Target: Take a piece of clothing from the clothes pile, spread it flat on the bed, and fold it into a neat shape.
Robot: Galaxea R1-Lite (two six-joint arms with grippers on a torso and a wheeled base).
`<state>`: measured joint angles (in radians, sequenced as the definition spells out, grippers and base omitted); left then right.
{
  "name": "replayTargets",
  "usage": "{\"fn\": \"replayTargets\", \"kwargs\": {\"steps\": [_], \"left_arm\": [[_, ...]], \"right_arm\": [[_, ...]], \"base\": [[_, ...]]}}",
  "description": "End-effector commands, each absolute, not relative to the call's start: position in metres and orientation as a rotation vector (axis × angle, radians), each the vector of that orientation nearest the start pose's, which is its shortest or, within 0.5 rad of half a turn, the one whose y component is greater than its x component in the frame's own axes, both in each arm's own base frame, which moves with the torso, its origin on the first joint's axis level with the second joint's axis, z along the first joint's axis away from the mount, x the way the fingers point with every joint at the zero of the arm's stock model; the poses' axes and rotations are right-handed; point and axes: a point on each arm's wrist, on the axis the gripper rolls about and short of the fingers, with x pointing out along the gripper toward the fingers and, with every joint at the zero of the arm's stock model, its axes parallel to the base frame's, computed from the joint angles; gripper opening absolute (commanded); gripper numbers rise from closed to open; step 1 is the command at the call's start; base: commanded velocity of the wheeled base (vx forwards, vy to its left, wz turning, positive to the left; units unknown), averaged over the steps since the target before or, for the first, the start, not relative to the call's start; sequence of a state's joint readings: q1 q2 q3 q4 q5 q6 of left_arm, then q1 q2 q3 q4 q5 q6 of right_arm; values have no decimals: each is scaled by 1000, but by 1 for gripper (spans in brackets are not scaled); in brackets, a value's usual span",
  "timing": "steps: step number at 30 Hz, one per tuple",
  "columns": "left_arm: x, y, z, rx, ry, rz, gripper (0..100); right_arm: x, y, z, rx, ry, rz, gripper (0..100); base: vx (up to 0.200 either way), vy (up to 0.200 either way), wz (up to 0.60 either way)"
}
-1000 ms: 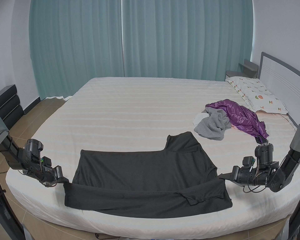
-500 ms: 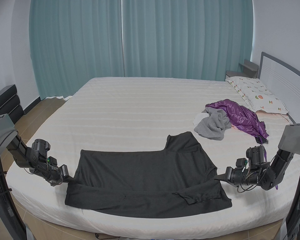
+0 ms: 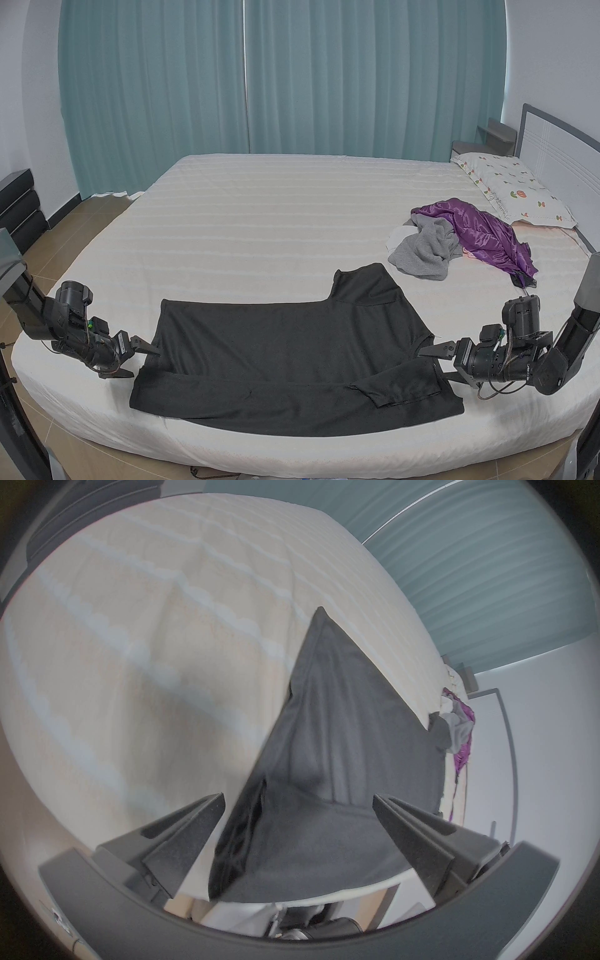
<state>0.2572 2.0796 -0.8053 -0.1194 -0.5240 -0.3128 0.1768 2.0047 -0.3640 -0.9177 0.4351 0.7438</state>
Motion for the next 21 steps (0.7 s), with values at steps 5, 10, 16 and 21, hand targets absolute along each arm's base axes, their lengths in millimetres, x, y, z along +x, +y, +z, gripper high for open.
{"fn": "replayTargets", "kwargs": {"steps": [5,10,16,21], "left_arm": [[243,63,58,-773,1062,-97,100],[223,57,52,-814,1090,-86,100],[219,55,45,-818,1064,-91,100],[222,56,43,-850,1066,-74,100]], "right_arm": [[222,77,37,832,956,238,100],[218,77,35,872,974,215,100],[223,78,36,902,966,205,100],[229,81,31,903,980,202,100]], "base": [[0,0,0],[-160,0,0],[-67,0,0],[0,0,0]]}}
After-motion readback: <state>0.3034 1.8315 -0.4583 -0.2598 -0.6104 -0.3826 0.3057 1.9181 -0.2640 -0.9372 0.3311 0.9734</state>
